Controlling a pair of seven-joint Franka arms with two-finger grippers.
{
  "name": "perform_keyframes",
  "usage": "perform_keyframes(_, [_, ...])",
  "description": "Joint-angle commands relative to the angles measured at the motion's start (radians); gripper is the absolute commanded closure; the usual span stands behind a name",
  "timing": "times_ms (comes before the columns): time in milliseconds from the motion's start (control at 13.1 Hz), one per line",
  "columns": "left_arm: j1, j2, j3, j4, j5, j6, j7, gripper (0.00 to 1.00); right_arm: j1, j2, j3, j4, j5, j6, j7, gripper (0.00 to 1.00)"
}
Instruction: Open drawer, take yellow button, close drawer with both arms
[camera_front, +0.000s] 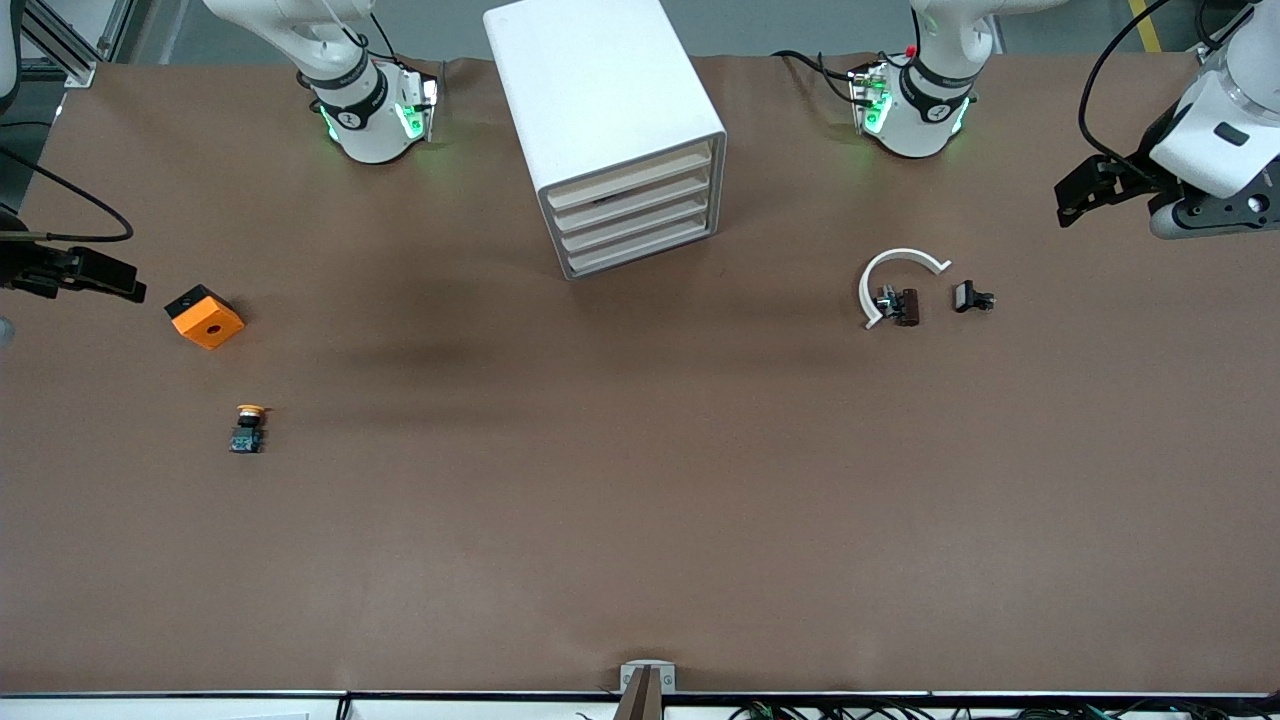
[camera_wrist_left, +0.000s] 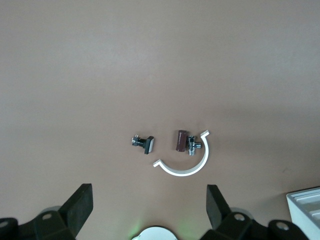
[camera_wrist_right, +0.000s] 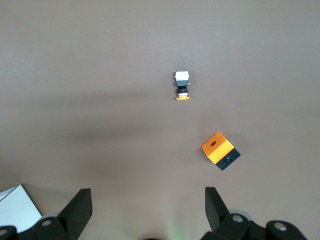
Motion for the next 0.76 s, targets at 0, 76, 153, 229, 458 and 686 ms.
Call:
perform_keyframes(0, [0.001, -0.024, 0.011, -0.016, -0.029, 0.02, 0.068, 0.0, -0.007, -0.014, -0.003, 0.01, 0.016, -0.013, 0.002, 0.0])
perform_keyframes(76, [0.004, -0.026, 0.014, -0.015, -0.041, 0.02, 0.093, 0.0, -0.006, -0.014, 0.0, 0.011, 0.014, -0.021, 0.003, 0.0])
perform_keyframes(153, [0.007, -0.026, 0.014, -0.013, -0.046, 0.02, 0.096, 0.0, -0.004, -0.014, 0.003, 0.011, 0.014, -0.027, 0.003, 0.0])
perform_keyframes(229, [0.004, -0.024, 0.008, -0.012, -0.046, 0.02, 0.089, 0.0, -0.002, -0.014, 0.004, 0.013, 0.016, -0.03, 0.002, 0.0])
perform_keyframes(458, [0.005, -0.017, 0.006, 0.011, -0.046, 0.012, 0.081, 0.0, -0.002, -0.012, 0.004, 0.027, 0.016, -0.024, 0.002, 0.0])
perform_keyframes(686, [0.024, -0.012, 0.015, 0.02, -0.046, 0.011, 0.099, 0.0, 0.001, -0.008, 0.003, 0.027, 0.016, 0.017, 0.0, 0.0])
